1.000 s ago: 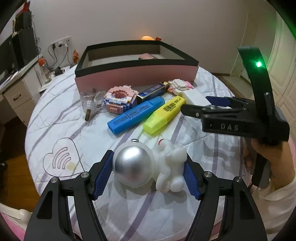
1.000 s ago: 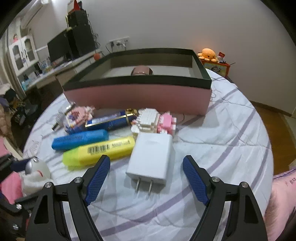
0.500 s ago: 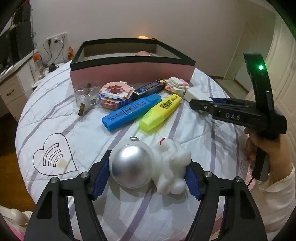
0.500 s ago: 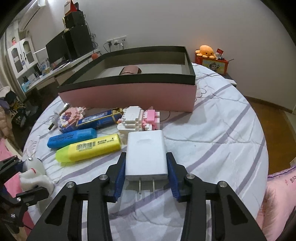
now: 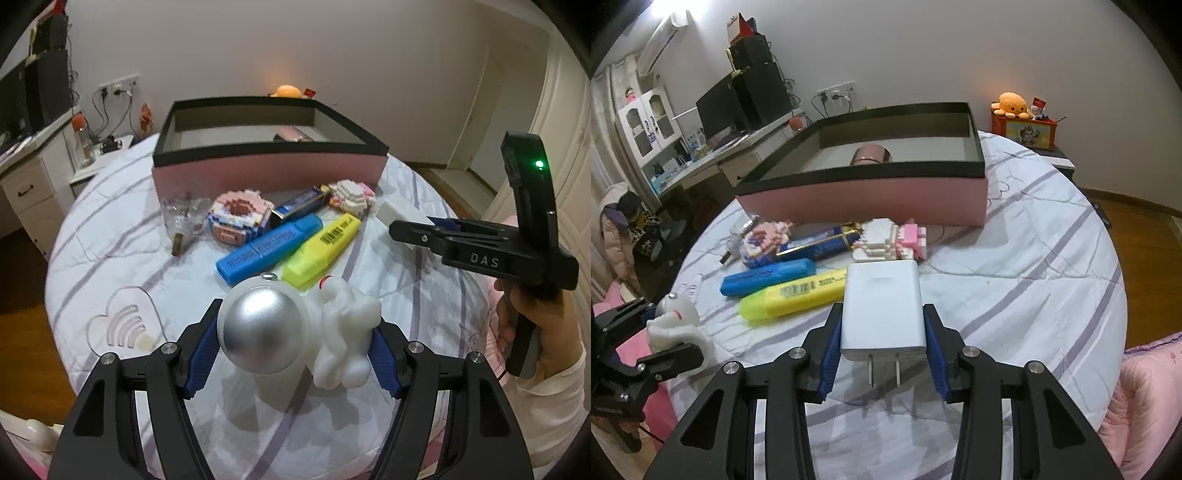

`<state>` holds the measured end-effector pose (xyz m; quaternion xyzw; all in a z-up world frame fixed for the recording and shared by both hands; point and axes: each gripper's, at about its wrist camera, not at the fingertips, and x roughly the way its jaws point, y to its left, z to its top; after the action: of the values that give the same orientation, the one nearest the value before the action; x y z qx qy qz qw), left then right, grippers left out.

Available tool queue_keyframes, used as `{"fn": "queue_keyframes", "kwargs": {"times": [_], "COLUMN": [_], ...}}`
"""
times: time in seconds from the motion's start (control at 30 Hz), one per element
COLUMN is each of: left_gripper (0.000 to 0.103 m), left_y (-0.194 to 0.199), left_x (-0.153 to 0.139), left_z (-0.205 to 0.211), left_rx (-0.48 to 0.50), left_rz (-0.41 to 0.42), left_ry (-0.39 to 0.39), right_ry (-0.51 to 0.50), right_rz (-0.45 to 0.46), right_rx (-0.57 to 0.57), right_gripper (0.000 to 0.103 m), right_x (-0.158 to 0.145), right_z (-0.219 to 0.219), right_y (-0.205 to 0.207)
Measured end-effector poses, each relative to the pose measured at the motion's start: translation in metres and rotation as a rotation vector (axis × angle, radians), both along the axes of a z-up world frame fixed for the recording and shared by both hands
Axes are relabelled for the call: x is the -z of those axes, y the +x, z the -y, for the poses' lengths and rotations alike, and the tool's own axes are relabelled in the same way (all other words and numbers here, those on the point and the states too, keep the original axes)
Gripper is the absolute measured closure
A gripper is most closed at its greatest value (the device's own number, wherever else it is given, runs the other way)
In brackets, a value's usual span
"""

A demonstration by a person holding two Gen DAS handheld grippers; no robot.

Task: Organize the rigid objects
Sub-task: 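Grasp the silver ball figure with the left tool while the right tool grasps the white charger, then carry the silver ball figure and white charger into the box and release both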

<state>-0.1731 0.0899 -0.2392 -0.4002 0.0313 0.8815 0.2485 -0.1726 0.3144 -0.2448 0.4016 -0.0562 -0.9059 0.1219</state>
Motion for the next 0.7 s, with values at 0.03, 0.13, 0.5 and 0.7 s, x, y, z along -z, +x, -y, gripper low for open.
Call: {"fn": "queue_keyframes", "kwargs": {"times": [0.03,0.13,0.5,0.7], "left_gripper": [0.031,0.031,0.031,0.031], "left_y": [-0.001,-0.004,-0.018,-0.028], "left_x": [-0.003,-0.01,-0.031,-0.032], "left_z": [0.0,0.002,0.01,0.009], "left_rx": [-0.007,-0.033,-0.098,-0.129], "left_rz": [-0.008,-0.031,-0.092,-0.102], "left_ry": [-0.004,-0.011,-0.027,-0.055], "right_ry": [-0.001,-0.007,-0.014,-0.014], "right_rz": [-0.005,-0.023,-0.076,-0.085], "right_rx": [-0.003,-0.014,-0.05,-0.058], "right_gripper": [0.061,0.061,0.061,0.061], "right_x": [-0.002,-0.009,-0.031,-0.035], "right_z": [0.0,0.004,0.016,0.017], "right_y": [-0.001,0.001,-0.002,-0.004]}}
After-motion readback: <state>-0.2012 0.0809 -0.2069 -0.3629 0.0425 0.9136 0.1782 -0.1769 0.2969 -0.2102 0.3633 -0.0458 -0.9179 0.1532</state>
